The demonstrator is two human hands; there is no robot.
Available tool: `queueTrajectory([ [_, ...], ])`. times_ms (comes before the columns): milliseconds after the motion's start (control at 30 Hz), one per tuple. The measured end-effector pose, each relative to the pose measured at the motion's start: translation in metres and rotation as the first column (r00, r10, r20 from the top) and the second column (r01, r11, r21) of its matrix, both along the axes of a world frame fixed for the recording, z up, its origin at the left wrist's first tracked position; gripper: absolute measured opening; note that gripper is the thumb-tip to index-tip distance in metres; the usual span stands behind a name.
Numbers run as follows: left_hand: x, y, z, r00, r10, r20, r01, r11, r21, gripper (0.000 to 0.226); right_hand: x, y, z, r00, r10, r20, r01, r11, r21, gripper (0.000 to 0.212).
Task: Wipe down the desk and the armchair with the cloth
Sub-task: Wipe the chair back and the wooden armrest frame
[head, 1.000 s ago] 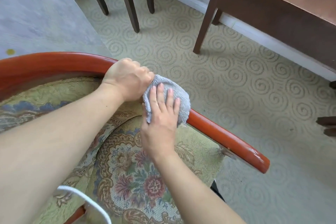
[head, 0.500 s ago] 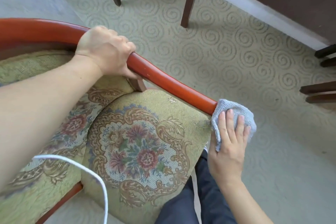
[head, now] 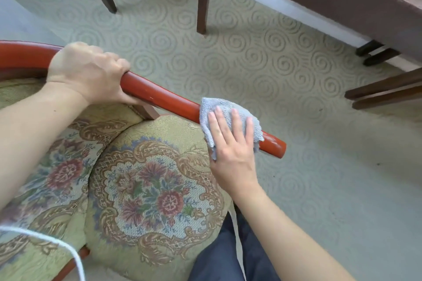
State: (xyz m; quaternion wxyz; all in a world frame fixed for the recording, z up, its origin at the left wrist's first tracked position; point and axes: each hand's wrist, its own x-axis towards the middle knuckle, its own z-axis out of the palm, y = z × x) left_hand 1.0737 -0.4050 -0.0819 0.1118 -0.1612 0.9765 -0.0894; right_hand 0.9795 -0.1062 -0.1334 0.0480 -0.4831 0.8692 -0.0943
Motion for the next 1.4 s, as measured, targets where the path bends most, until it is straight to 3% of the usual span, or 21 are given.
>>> queueTrajectory([
  [67,-0.001,-0.003,-0.002,0.999,-0.012,-0.03,0.012,1.0,-0.01,0.087,-0.015,0.047,-0.008,0.994,-0.107,0.001,0.106,0.99,-0.088,0.063],
  [133,-0.001,-0.003,-0.003,0.999,-0.019,-0.029,0.019,1.0,-0.009,0.086,-0.019,0.076,-0.016,0.954,-0.274,0.118,0.291,0.942,-0.167,0.06],
  [200,0.0,-0.003,-0.005,0.998,-0.037,-0.047,0.036,0.999,-0.007,0.085,-0.011,0.075,-0.022,0.886,-0.4,0.234,0.446,0.873,-0.195,0.052],
  [267,0.002,-0.004,-0.005,0.998,-0.041,-0.053,0.041,0.999,-0.009,0.084,0.002,0.05,-0.024,0.865,-0.453,0.217,0.494,0.845,-0.203,0.052],
  [400,0.004,-0.006,-0.007,0.997,-0.041,-0.066,0.042,0.999,0.008,0.085,0.029,-0.03,-0.015,0.951,-0.296,0.085,0.306,0.939,-0.154,0.06],
  [467,0.005,-0.007,-0.008,0.996,-0.04,-0.075,0.04,0.999,0.003,0.084,0.045,-0.079,-0.006,0.975,-0.175,0.137,0.19,0.977,-0.099,0.064],
  [567,0.005,-0.007,-0.012,0.99,-0.037,-0.136,0.04,0.999,0.016,0.072,0.058,-0.149,0.005,0.961,-0.131,0.243,0.154,0.985,-0.08,0.062],
  [633,0.005,-0.008,-0.011,0.991,-0.033,-0.133,0.037,0.999,0.024,0.069,0.05,-0.157,0.006,0.966,-0.065,0.25,0.083,0.995,-0.062,0.058],
  [733,0.009,-0.012,-0.017,0.993,-0.036,-0.11,0.039,0.999,0.026,0.079,0.017,-0.099,0.004,0.98,0.039,0.197,-0.04,0.999,-0.001,0.057],
  [833,0.007,-0.014,-0.02,0.995,-0.024,-0.093,0.027,0.999,0.029,0.085,-0.03,-0.013,0.002,0.971,-0.172,0.168,0.173,0.985,0.011,0.052],
  [967,0.005,-0.011,-0.021,0.993,-0.036,-0.108,0.039,0.999,0.028,0.083,-0.045,0.074,0.002,0.715,-0.552,0.43,0.599,0.8,0.033,0.058],
  [1067,0.006,-0.011,-0.019,0.992,-0.05,-0.114,0.051,0.999,0.005,0.082,-0.014,0.065,-0.003,0.631,-0.619,0.468,0.724,0.687,-0.068,0.055],
  [1133,0.008,-0.01,-0.016,0.992,-0.052,-0.111,0.051,0.999,-0.006,0.081,0.004,0.033,-0.006,0.695,-0.6,0.396,0.691,0.711,-0.133,0.054],
  [1233,0.009,-0.012,-0.02,0.993,-0.063,-0.098,0.061,0.998,-0.024,0.077,0.037,-0.036,-0.008,0.901,-0.311,0.301,0.374,0.91,-0.178,0.052],
  [1300,0.009,-0.013,-0.02,0.995,-0.04,-0.094,0.037,0.999,-0.039,0.065,0.062,-0.091,-0.005,0.941,-0.101,0.322,0.165,0.97,-0.178,0.059],
  [1400,0.008,-0.011,-0.02,0.988,-0.036,-0.151,0.036,0.999,-0.001,0.037,0.075,-0.152,0.004,0.927,-0.047,0.373,0.121,0.977,-0.177,0.059],
])
